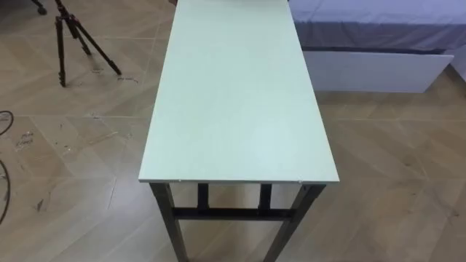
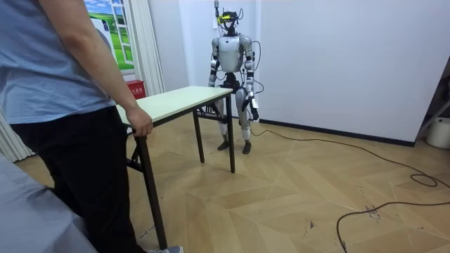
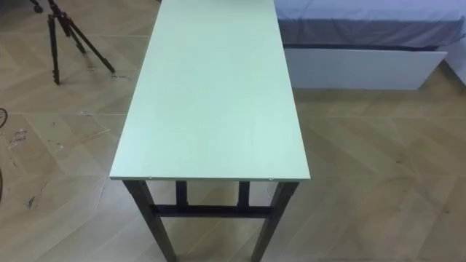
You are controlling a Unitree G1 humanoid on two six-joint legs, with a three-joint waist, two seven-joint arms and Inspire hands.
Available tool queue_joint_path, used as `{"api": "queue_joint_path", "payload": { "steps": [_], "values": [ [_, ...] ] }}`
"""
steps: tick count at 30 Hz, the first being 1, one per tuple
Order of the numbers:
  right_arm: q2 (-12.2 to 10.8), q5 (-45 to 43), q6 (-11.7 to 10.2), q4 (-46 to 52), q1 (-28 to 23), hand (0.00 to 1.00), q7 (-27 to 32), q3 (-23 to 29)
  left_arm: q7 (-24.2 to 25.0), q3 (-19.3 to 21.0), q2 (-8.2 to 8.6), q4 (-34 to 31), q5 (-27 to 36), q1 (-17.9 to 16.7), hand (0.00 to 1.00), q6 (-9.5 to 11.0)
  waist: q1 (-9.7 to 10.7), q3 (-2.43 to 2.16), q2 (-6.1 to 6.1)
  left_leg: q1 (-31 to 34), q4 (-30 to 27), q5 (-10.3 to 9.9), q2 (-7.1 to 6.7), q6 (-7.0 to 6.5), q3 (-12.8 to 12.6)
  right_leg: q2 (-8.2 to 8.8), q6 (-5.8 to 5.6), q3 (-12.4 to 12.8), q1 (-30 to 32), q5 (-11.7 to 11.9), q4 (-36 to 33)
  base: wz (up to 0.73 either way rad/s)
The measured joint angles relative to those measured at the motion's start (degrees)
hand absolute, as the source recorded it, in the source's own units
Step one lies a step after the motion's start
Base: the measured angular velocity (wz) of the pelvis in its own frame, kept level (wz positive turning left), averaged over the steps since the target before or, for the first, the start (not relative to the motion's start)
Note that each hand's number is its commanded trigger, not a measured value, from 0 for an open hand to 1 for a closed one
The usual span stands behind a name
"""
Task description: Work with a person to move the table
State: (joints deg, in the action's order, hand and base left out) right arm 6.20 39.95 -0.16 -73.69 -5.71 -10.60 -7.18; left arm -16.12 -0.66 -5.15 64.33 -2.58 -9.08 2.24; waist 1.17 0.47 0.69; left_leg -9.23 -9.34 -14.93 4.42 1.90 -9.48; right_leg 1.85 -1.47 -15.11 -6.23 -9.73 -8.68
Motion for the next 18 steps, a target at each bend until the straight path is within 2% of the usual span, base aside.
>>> {"api": "queue_joint_path", "payload": {
  "steps": [4, 11, 13, 15, 18],
  "values": [
    [-0.1, 0.0, 0.0, 0.1, 0.0, 0.00, -0.1, 0.0, 0.0, 1.4, 0.08, 0.4, 0.9, -0.2, 0.00, 0.3, 0.0, 0.20, 0.16, -0.4, 0.0, 0.0, 0.00, 0.00, 0.0, 0.01, -0.01, 0.0, -0.5, 0.0, 0.1, 0.03],
    [-0.3, 0.2, 0.3, 0.4, 0.1, 0.00, -1.3, 0.1, 0.7, 1.5, 0.07, 0.3, 10.5, -0.7, 0.00, 0.3, 0.0, 0.12, 0.76, 0.0, -0.1, 0.0, 0.01, 0.00, 0.0, 0.09, -0.02, -0.7, -0.4, 0.0, 0.0, 0.04],
    [-0.3, 0.4, 0.3, 0.2, 0.1, 0.00, -1.9, 0.1, 1.4, 1.5, -0.01, 0.4, 12.5, -0.7, 0.00, 0.2, 0.0, -0.03, 0.72, 0.2, -0.1, 0.0, 0.03, 0.00, 0.0, 0.09, -0.01, -0.7, -0.2, 0.0, 0.0, 0.00],
    [-0.2, 0.3, 0.8, 0.1, -0.2, 0.00, -2.5, 0.0, 2.6, 1.6, 0.00, 0.4, 15.1, -0.9, 0.00, 0.1, -0.2, -0.55, 0.71, 0.3, -0.2, 0.0, 0.06, 0.00, 0.0, 0.09, -0.01, -0.7, 0.0, 0.0, -0.1, 0.00],
    [-0.1, 1.2, 0.8, 0.2, -0.8, 0.00, -3.1, 0.1, 5.7, 1.0, 0.00, 0.4, 21.1, -1.5, 0.00, 0.1, -0.2, -0.63, 0.53, -0.3, -0.2, 0.0, 0.05, 0.00, -0.1, 0.09, -0.01, -0.6, -0.5, 0.0, -0.1, -0.01]
  ]
}}
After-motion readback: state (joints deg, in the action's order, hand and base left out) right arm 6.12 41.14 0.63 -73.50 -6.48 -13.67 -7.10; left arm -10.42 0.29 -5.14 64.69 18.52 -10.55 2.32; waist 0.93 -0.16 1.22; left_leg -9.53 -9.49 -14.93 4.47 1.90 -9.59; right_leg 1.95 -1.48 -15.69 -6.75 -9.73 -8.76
